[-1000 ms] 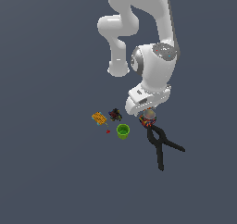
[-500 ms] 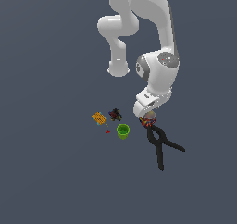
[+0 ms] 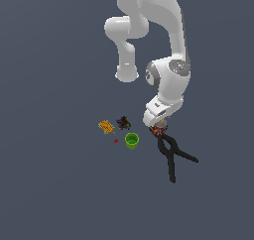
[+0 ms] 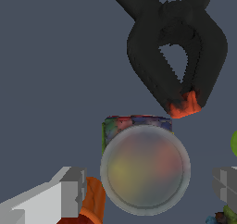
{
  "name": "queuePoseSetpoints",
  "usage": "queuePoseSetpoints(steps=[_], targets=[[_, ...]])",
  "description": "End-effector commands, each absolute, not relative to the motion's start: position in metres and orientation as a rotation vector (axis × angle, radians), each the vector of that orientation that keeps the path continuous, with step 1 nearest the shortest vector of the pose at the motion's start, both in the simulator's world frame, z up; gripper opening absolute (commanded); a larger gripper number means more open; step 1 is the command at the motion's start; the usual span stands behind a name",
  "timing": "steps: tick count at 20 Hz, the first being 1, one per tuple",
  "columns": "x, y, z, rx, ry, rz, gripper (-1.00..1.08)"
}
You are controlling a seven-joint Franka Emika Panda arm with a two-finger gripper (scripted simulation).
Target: Pick up a designated object from a clutter of objects.
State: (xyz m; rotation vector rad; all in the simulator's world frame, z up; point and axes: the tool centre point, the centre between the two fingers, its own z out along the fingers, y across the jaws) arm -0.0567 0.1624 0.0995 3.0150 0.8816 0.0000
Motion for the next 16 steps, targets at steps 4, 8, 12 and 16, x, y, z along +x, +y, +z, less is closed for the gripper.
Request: queuePoseSetpoints(steps=[4,8,12,16], targets=[[-0.058,0.163,0.075,3.015,0.885,-0.001,1.0],[-0.058,0.163,0.062,3.014,0.886,0.0,1.0],[-0.058,0.163,0.058,3.014,0.886,0.0,1.0],[-0.058,0.163,0.058,3.014,0.886,0.0,-1.0]])
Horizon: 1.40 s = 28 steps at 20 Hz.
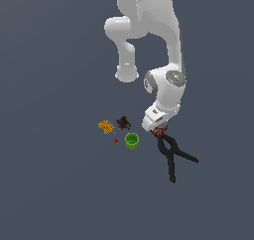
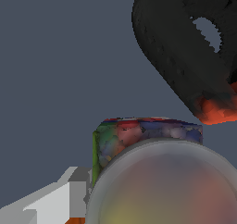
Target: Pick up a designated object from a clutter of objects.
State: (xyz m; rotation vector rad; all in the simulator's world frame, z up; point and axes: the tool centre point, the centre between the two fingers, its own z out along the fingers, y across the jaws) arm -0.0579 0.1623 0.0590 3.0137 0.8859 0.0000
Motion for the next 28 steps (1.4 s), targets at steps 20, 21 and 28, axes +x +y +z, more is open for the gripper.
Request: queuePoseSetpoints(steps=[20,21,28], targets=[[-0.037,0.139,0.101,3.014,0.887,0.0,-1.0],[-0.034,0.135,0.107,3.015,0.888,0.0,-1.0],[-0.006,0.104,0.164,3.016,0.889,0.0,-1.0]])
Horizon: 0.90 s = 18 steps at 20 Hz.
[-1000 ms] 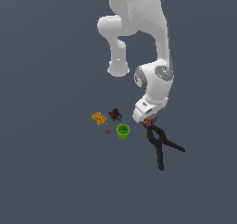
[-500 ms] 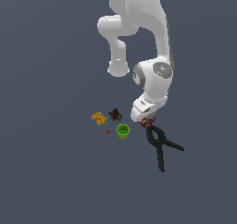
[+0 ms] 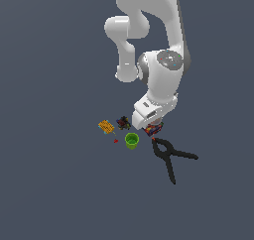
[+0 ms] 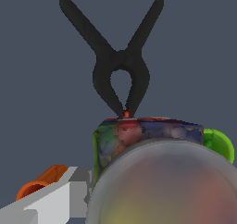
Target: Pick up a designated object from a clutter of objects.
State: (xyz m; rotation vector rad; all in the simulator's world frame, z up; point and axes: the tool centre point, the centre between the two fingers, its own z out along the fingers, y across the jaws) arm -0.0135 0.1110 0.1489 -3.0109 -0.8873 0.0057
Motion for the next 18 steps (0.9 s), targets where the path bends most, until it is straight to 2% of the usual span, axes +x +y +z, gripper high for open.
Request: queuePoseSetpoints(steps=[1,18], targets=[[-0.002,0.099,0.173,-3.01,-0.888,-0.001,-1.0],[0.073,0.017,0.318,-3.011,-0.887,0.0,-1.0]])
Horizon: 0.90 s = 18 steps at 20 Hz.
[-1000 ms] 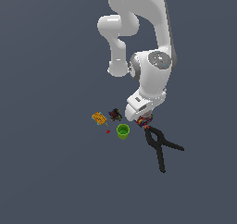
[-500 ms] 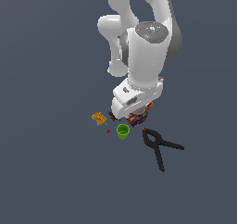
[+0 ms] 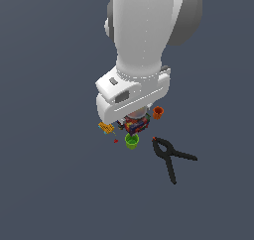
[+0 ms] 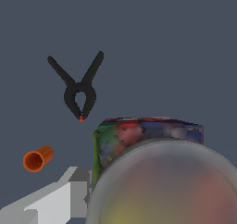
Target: Pick up a designated object from a clutter of objects.
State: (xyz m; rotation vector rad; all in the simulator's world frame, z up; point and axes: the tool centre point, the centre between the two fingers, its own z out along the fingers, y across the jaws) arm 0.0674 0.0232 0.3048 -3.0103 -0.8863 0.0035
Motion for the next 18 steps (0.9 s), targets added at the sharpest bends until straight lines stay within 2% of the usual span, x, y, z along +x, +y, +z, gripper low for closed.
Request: queuePoseSetpoints(steps=[1,18], targets=[[0.077,0.013,0.324,-3.011,-0.887,0.0,-1.0],[0.126,-0.034,0.409,-3.013,-0.887,0.0,-1.0]])
